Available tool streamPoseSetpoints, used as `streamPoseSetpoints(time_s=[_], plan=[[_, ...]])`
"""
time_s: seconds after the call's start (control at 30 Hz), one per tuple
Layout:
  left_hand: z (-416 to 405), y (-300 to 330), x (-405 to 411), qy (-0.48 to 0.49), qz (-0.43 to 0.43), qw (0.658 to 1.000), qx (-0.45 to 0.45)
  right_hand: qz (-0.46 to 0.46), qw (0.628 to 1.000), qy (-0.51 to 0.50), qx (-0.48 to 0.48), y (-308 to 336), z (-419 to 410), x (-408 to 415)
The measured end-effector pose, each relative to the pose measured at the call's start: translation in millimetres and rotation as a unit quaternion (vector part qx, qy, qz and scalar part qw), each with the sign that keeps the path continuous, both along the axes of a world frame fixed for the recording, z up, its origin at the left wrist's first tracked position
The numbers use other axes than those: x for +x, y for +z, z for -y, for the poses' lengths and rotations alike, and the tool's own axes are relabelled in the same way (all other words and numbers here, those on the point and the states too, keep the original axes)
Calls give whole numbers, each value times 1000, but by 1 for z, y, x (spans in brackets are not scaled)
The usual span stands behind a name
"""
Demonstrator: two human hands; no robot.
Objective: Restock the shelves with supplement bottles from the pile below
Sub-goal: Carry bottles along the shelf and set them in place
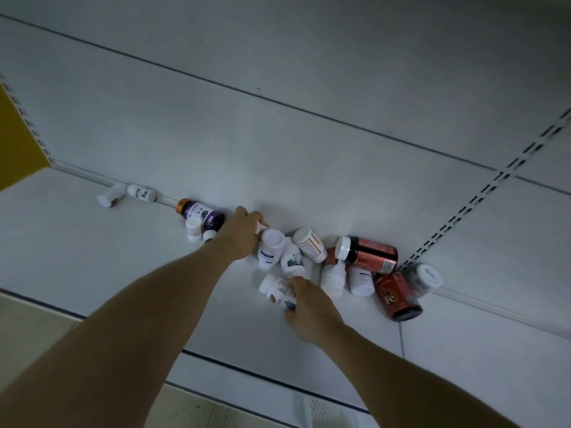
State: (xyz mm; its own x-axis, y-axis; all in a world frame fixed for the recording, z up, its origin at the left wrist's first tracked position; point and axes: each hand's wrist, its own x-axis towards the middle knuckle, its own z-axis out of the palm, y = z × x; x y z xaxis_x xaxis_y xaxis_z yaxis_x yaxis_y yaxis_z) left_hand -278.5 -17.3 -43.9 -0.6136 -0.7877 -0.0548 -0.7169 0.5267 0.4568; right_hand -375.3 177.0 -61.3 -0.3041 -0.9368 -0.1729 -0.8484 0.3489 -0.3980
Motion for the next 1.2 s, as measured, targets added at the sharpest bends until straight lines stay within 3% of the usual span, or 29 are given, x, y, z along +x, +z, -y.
streamPoseSetpoints(time_s=[0.07, 0.1, 0.2, 0.3, 0.37, 0.5, 0.6, 0.67, 0.83, 1.03, 1.2], plan=[[-5, 11, 4, 72, -50, 996, 25, 162, 981, -109, -23, 14, 0, 1], [-9, 17, 11, 116, -97, 987, 55, 258, 953, -152, -44, 24, -1, 3], [-28, 42, 47, 200, -288, 908, 230, 424, 882, -179, -103, 63, -8, 12], [-71, 77, 93, 221, -474, 762, 382, 471, 850, -189, -140, 103, -21, 36], [-106, 106, 124, 202, -552, 663, 463, 498, 831, -186, -166, 132, -31, 60], [-160, 161, 180, 58, -587, 583, 559, 565, 782, -161, -206, 190, -59, 114], [-187, 196, 216, 39, -587, 536, 605, 608, 743, -148, -237, 230, -84, 148], [-204, 223, 233, 34, -581, 526, 620, 619, 730, -137, -258, 257, -101, 166], [-244, 284, 252, 62, -583, 584, 562, 616, 717, -120, -303, 311, -136, 192], [-275, 338, 255, -6, -578, 589, 564, 616, 698, -108, -349, 366, -171, 195], [-306, 372, 238, -55, -577, 578, 575, 568, 718, -105, -388, 400, -208, 176]])
